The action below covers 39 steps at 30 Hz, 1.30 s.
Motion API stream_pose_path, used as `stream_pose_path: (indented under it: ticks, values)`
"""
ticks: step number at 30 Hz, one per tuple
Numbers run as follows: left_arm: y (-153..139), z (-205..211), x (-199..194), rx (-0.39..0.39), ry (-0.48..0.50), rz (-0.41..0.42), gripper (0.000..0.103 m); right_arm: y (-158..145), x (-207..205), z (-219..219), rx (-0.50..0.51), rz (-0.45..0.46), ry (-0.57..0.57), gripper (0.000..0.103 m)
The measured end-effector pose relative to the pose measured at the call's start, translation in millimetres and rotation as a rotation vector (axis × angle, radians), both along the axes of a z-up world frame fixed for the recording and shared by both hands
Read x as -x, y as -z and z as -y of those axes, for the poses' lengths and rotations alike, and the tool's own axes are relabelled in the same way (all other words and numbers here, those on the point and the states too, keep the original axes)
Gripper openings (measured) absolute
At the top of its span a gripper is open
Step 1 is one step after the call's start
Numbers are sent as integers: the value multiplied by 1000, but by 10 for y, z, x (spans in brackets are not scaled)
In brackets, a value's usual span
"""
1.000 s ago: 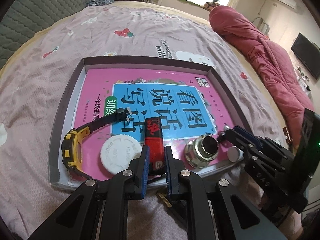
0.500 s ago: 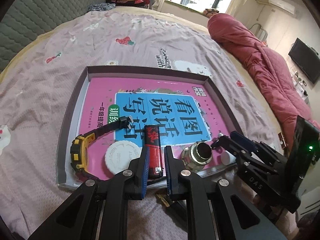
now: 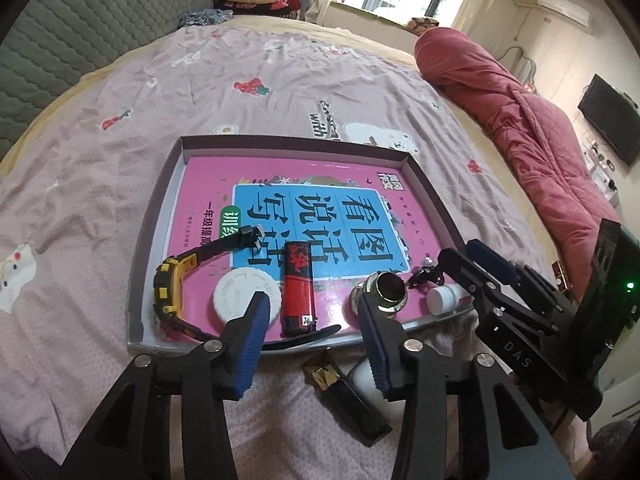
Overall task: Organize rigid objects
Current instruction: 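Open both tools to release the lighter and clip inside the tray, then grasp the black lipstick with the left tool while the right tool grasps the white earbuds case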
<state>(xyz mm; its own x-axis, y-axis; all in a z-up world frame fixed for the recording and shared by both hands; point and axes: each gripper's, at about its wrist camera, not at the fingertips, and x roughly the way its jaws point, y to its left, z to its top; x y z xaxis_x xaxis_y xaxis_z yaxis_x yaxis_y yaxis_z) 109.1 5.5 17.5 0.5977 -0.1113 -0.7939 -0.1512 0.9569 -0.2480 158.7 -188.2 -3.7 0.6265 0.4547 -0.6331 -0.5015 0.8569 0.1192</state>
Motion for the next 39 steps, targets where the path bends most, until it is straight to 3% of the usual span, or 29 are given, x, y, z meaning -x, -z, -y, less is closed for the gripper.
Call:
stream_pose_path:
  ticks: [8,16,22,39]
  values:
    - [-122,37,67,-29,-3,6,57,-163,213,-5,4,78,-28,48]
    - [-172,76,142,-37,14,2,58,-237,420,7,18,100,-46,51]
    - [-106,103,208,-22,19,-40,58,-228,578,-47,44,75,-74,51]
    - [328,213,273,8,27,-209,58,210,947,-239,274,-63,-197,51]
